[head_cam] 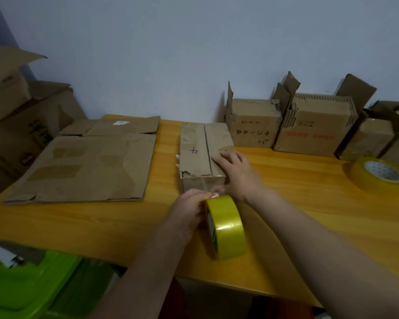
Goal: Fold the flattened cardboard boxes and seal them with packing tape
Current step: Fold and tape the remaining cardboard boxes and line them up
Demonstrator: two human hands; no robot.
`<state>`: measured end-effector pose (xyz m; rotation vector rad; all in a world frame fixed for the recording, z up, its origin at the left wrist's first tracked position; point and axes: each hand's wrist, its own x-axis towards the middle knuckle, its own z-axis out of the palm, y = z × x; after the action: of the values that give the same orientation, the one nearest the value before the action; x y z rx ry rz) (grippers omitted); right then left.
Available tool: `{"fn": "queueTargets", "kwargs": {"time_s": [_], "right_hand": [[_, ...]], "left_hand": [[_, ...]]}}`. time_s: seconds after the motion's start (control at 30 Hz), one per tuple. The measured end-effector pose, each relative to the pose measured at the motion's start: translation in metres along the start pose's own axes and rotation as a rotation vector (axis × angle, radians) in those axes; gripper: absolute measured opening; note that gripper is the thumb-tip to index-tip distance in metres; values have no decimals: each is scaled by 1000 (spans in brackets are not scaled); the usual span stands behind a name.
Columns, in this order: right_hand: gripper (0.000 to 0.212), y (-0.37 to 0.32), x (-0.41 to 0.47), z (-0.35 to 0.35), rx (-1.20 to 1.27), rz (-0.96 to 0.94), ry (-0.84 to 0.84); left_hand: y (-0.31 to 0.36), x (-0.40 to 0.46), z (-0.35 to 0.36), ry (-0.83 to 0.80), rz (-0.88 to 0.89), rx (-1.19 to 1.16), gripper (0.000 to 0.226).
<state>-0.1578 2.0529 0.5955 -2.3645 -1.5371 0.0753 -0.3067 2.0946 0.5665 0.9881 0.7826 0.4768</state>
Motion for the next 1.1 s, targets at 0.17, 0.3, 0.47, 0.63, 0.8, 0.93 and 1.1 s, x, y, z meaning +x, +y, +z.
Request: {"fn": "queueTargets", "kwargs": {"time_s": [0.17,0.3,0.47,0.63,0.8,0.93,1.1], "right_hand": [[64,8,-4,-19,340,26,-55],[21,11,-47,-36,636,77,190],[15,12,-106,-30,1191,306,6],[23,27,-123,-36,1398,493,248],[25,34,-132,-37,1336,497,374],[25,35,-135,-35,1274,504,403],[24,37,-135,-33,1264,507,422]], "left_hand": [[-2,-15,6,-36,70,87,14],[-7,-23,9,-35,183,74,16],[-19,-32,42,-86,319,137,16],[-30,-42,70,-93,457,328,13],[-31,-50,89,-2,541,478,13],[-24,-52,96,69,458,452,36],[-22,-55,96,31,527,491,35]]}}
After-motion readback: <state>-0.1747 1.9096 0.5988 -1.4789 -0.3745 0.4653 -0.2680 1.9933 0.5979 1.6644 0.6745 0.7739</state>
